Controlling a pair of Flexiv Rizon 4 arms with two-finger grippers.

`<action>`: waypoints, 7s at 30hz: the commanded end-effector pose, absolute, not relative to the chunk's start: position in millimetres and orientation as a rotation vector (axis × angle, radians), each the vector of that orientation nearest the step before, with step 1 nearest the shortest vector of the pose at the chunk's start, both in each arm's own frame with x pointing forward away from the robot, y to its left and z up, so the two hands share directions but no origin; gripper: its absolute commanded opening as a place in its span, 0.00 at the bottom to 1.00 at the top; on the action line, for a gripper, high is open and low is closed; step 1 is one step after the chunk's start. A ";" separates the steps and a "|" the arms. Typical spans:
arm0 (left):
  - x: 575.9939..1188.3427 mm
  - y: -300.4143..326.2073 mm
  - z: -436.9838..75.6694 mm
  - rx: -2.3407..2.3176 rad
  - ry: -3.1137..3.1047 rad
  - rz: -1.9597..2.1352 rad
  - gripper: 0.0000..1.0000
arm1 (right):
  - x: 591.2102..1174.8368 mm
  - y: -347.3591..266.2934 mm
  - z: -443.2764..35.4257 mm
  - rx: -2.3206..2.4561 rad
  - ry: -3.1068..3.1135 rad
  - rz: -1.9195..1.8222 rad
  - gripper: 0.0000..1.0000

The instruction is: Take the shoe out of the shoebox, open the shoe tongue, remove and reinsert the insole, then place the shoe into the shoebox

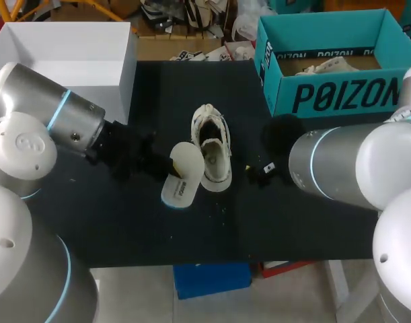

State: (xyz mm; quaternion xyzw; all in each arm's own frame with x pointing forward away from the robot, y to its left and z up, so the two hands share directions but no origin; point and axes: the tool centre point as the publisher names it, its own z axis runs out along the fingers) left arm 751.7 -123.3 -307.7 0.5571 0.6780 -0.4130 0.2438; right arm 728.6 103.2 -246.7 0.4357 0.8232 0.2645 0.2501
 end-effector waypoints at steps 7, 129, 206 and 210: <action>750.2 -91.3 -284.7 1.483 1.828 -1.076 0.00 | 781.7 153.3 -277.4 1.117 2.324 0.656 1.00; 752.1 -86.7 -282.4 1.479 1.830 -1.070 0.00 | 934.3 208.3 -329.7 -0.024 2.360 -0.044 0.00; 752.1 -86.7 -282.4 1.479 1.830 -1.070 0.00 | 989.9 233.3 -363.7 -0.153 2.523 0.047 1.00; 752.1 -86.7 -282.4 1.479 1.830 -1.070 0.00 | 988.1 226.2 -348.2 -0.123 2.499 0.051 1.00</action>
